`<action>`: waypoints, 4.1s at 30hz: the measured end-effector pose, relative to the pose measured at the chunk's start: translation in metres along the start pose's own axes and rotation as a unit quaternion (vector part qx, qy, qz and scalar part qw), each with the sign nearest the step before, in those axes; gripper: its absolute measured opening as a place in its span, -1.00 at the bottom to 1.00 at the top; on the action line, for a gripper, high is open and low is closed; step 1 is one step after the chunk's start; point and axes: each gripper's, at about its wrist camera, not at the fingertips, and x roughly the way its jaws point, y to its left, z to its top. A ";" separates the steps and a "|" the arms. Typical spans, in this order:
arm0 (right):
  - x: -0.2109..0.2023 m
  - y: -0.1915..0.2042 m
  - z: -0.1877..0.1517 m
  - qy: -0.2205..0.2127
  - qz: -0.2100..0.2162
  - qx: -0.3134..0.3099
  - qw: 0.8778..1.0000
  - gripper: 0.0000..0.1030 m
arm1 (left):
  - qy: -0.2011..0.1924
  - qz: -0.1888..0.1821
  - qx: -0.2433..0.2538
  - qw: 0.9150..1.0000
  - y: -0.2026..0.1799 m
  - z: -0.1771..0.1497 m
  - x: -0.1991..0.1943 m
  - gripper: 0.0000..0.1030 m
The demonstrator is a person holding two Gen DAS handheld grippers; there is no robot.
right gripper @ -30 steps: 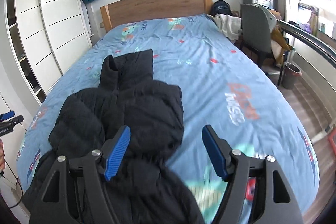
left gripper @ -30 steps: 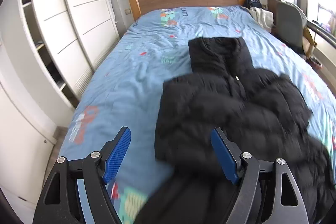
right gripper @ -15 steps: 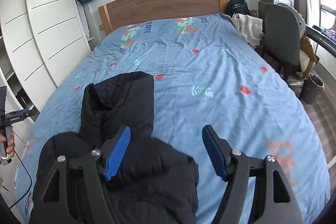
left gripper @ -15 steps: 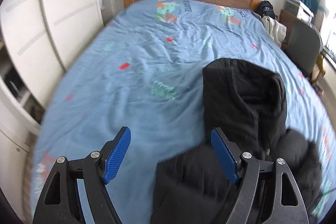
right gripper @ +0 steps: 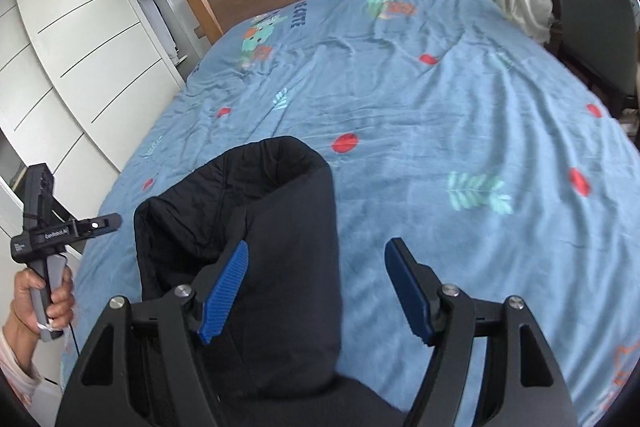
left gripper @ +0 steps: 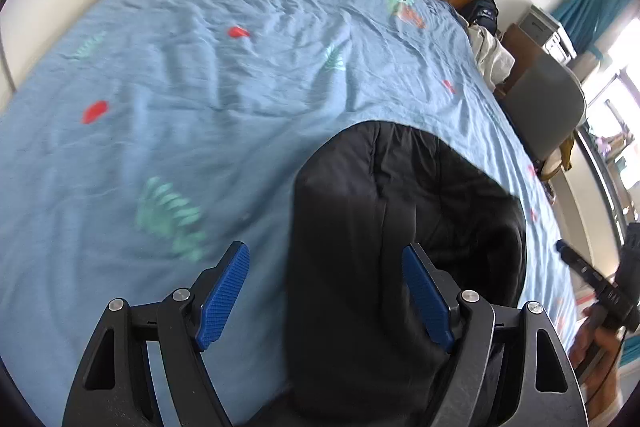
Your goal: Fold large clothes
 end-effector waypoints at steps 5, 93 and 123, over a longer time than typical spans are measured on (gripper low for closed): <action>0.049 0.000 0.018 0.017 0.015 0.010 1.000 0.36 | 0.010 -0.003 -0.017 1.000 -0.002 0.019 0.040 0.51; -0.194 0.132 -0.189 -0.031 0.027 -0.147 0.988 0.42 | -0.087 0.043 0.065 0.993 -0.092 -0.221 -0.145 0.50; -0.076 0.075 -0.283 0.029 0.017 -0.200 0.979 0.44 | -0.039 0.125 0.111 0.985 -0.064 -0.299 -0.029 0.57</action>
